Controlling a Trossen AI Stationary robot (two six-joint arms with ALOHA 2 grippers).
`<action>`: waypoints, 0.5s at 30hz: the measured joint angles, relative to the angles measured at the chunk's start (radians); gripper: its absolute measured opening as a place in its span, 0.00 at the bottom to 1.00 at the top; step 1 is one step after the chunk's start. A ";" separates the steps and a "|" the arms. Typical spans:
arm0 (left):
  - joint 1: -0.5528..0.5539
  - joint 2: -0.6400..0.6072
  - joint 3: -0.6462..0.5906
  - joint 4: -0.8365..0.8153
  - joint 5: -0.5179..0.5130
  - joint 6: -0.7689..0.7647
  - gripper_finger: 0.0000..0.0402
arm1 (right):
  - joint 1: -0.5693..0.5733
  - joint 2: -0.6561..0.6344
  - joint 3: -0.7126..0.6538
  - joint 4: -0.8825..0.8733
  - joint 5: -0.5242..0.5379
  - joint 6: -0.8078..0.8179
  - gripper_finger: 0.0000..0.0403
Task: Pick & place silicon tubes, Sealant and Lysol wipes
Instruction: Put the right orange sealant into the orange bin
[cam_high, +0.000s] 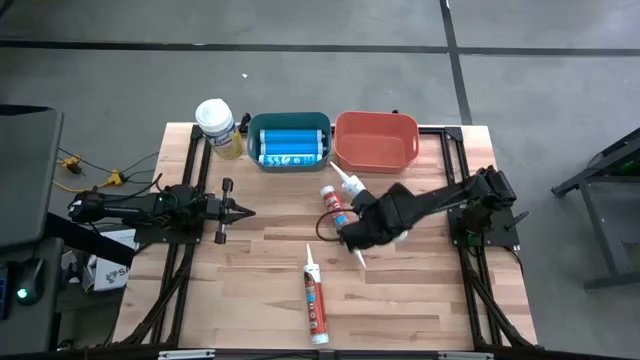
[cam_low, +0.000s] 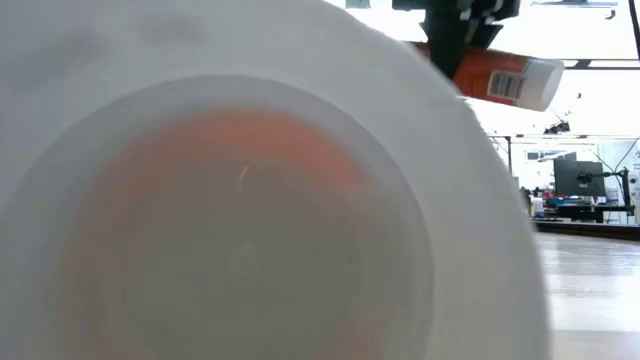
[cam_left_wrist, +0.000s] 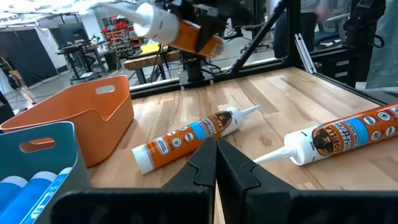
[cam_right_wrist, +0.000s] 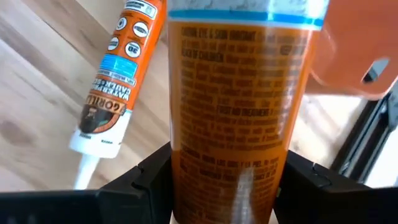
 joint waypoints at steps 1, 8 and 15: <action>0.000 0.000 0.000 0.000 0.000 0.000 0.00 | -0.018 0.000 0.000 0.001 -0.001 -0.039 0.49; 0.000 0.000 0.000 0.000 0.000 0.000 0.00 | -0.138 0.001 0.000 -0.001 0.001 -0.279 0.49; 0.000 0.000 0.000 0.000 0.000 0.000 0.00 | -0.252 0.001 0.000 0.000 0.032 -0.561 0.49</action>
